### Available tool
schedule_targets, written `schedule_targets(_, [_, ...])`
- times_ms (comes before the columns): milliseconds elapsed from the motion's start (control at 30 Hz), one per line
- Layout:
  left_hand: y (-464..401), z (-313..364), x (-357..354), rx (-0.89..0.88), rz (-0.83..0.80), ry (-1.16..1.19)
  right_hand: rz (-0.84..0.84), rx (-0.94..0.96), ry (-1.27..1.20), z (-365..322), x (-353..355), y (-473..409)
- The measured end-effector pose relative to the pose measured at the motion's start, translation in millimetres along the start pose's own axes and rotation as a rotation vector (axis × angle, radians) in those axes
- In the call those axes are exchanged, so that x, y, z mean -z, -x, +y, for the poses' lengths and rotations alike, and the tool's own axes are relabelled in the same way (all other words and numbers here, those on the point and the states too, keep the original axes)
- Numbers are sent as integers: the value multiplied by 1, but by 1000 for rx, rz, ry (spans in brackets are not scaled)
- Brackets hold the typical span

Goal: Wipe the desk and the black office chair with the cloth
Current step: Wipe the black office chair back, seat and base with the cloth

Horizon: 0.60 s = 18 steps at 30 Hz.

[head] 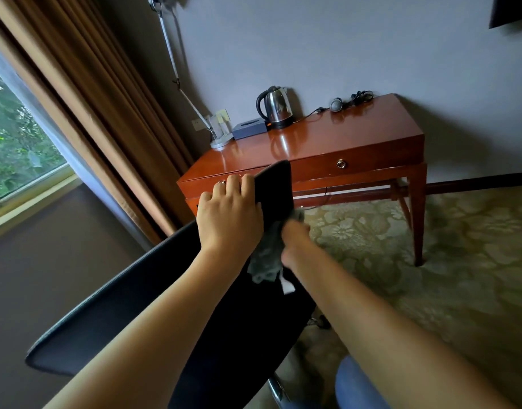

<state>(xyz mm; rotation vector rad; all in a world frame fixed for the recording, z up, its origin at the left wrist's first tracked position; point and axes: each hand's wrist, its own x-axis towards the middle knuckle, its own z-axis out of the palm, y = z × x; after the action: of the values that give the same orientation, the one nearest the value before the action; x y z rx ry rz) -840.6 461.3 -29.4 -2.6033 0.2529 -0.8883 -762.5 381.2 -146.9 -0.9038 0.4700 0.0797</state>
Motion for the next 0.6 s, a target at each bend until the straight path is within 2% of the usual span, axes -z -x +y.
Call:
schedule_targets(67, [-12, 3, 3, 25, -27, 76, 16, 182, -129, -47, -11, 1])
schedule_targets(100, [-18, 5, 3, 28, -35, 98, 29, 248, -106, -58, -12, 5])
schedule_targets(167, [-23, 10, 1, 27, -44, 77, 62, 374, 22, -51, -7, 14])
schedule_targets(233, [-21, 13, -4, 21, -23, 8, 74, 424, 130, -13, 3, 15])
schedule_targets(300, [-17, 12, -8, 27, 27, -32, 85, 271, 144, 37, 16, 4])
schedule_targets(400, [-16, 11, -7, 32, 42, -14, 100, -225, 47, 96, 40, -13])
schedule_targets(433, [-15, 12, -6, 26, 44, -14, 55, -340, 9, 102, 47, -10])
schedule_targets(500, [-12, 13, -6, 19, 55, -14, -37, -347, 34, 98, 48, -11])
schedule_targets(567, [-12, 10, -6, 21, 61, -15, -41, -264, 158, 73, 30, -16])
schedule_targets(600, [-12, 7, -7, 24, 62, -16, -65, -233, 125, 60, 18, -25])
